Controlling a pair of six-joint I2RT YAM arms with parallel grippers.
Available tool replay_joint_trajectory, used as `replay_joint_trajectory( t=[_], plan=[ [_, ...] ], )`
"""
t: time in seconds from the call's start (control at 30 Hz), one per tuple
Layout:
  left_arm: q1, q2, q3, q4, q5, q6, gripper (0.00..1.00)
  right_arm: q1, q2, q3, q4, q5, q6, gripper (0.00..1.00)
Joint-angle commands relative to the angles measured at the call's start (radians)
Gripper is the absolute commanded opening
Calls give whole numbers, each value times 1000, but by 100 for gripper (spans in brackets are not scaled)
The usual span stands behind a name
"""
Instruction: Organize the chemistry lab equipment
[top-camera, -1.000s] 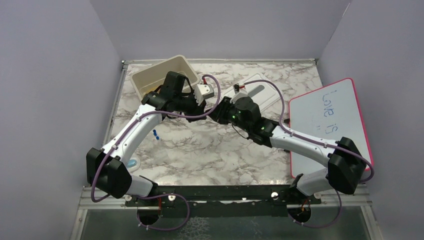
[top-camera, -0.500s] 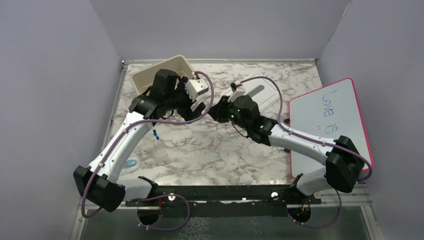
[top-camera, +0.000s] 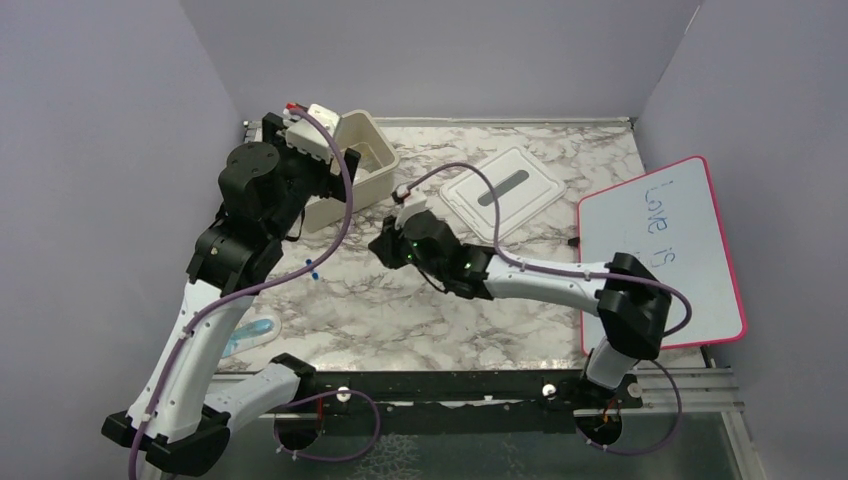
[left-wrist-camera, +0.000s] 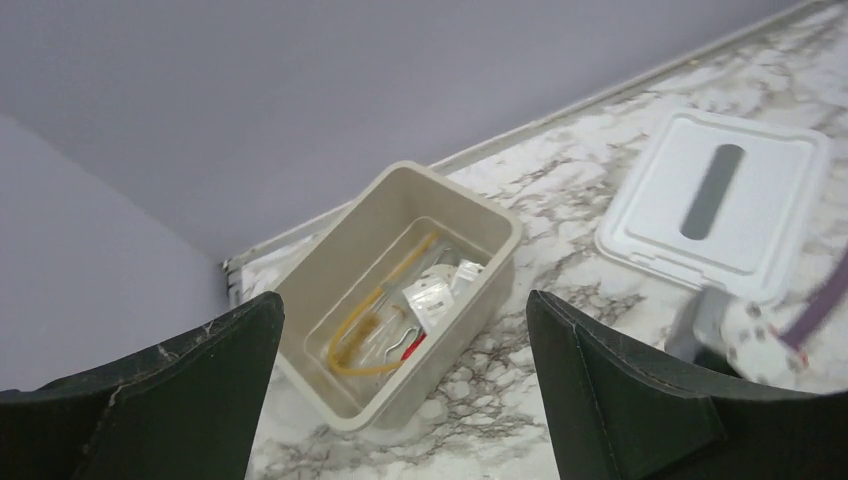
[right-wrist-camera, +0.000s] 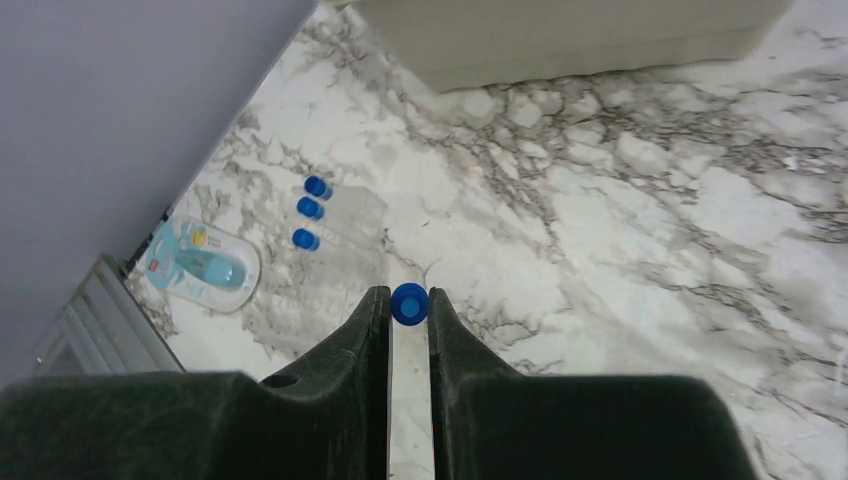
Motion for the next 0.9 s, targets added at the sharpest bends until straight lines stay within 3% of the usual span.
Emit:
replay_joint_trajectory(
  t=[0.0, 0.27, 0.87],
  plan=[
    [-1, -5, 30, 35, -319, -87, 94, 112, 101, 95, 15, 136, -136, 13],
    [-1, -20, 62, 35, -444, -73, 94, 224, 273, 255, 45, 214, -267, 13],
    [-3, -43, 72, 34, -440, -84, 95, 248, 468, 453, -24, 170, -307, 13]
  ],
)
